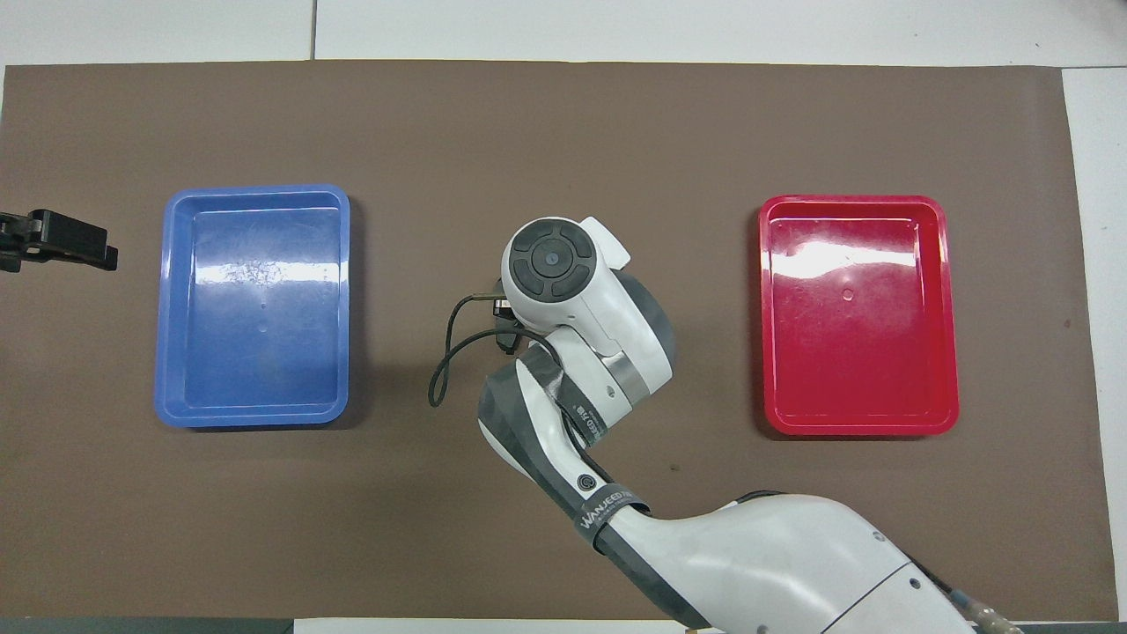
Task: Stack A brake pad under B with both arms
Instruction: 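Lower the curved pad onto the flat pad and open the right gripper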
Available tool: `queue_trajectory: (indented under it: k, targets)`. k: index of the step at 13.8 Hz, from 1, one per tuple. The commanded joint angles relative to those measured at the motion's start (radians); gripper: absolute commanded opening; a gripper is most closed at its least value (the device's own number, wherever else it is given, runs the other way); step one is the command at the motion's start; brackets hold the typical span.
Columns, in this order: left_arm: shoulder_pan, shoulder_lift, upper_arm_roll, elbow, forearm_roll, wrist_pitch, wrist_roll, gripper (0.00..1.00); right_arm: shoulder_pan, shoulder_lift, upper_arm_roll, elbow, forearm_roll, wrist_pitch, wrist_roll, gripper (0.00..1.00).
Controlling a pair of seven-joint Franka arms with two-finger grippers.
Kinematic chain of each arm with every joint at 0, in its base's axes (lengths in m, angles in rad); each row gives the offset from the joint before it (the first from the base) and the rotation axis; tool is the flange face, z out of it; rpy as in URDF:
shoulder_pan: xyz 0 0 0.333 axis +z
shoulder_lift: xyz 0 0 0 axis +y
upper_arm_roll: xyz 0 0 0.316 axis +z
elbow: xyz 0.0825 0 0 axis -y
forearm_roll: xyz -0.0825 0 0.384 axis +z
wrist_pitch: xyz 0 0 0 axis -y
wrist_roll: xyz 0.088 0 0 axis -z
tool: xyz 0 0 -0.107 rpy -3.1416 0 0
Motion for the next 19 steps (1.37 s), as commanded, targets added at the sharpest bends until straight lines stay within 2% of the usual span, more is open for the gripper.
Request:
queue_trajectory:
  k: [1, 5, 19]
  targets:
    - [-0.004, 0.003, -0.002, 0.003, -0.003, -0.061, 0.017, 0.99, 0.014, 0.038, -0.003, 0.028, 0.018, 0.041, 0.011, 0.0]
    - [-0.009, -0.026, -0.004, -0.048, -0.001, -0.053, 0.018, 0.99, 0.025, 0.055, -0.001, 0.041, 0.02, 0.052, 0.04, 0.0]
    - [-0.008, -0.025, -0.002, -0.046, 0.002, -0.038, 0.018, 0.99, 0.032, 0.078, 0.004, 0.035, 0.015, 0.126, 0.039, 0.0]
